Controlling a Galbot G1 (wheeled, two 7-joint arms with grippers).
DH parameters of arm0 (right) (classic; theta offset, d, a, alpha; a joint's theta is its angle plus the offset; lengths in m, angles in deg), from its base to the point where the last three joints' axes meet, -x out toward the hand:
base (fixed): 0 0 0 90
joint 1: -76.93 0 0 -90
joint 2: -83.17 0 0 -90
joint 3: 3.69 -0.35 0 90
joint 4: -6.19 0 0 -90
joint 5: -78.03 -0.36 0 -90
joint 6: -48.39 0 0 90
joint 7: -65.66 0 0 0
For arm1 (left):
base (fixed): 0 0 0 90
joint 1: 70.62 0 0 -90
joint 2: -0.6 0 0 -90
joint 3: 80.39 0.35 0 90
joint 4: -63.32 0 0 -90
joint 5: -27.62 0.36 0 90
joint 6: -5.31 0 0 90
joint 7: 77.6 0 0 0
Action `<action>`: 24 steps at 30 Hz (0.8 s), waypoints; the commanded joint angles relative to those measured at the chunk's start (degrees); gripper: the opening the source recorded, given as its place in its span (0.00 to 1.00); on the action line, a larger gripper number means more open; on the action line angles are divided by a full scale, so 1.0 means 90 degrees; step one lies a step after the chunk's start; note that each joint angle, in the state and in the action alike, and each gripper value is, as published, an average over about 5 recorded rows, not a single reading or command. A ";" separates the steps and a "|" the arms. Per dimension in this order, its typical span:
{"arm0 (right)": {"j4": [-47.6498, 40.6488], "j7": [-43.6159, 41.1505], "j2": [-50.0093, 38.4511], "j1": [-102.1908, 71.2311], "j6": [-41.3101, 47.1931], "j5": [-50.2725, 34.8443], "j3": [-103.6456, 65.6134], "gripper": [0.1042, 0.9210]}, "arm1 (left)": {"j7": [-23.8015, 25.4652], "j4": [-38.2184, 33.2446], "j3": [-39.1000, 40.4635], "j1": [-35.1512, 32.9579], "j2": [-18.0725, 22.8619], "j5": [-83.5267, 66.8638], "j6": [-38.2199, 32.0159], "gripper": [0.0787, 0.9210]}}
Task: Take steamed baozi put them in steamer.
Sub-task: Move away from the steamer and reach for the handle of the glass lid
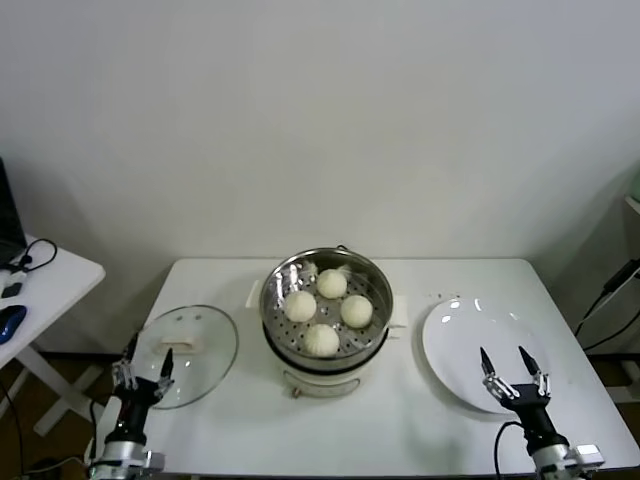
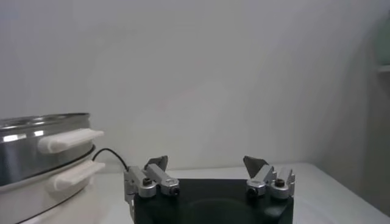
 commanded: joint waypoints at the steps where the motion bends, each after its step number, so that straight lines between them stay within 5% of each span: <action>1: 0.0020 0.0064 0.0444 -0.0226 -0.0349 0.0038 -0.0054 0.88 | -0.0590 0.0974 0.0005 0.0296 -0.0452 0.1894 -0.0326 0.88; 14: -0.0075 0.0127 0.0492 -0.0234 -0.0561 0.0072 -0.0052 0.88 | -0.0531 0.1530 -0.0010 0.0720 -0.0625 0.2303 -0.0483 0.88; 24: -0.0113 0.0085 0.0507 -0.0322 -0.0721 0.0102 -0.0001 0.88 | 0.0070 0.1341 0.0091 0.0877 -0.0528 0.1833 -0.0138 0.88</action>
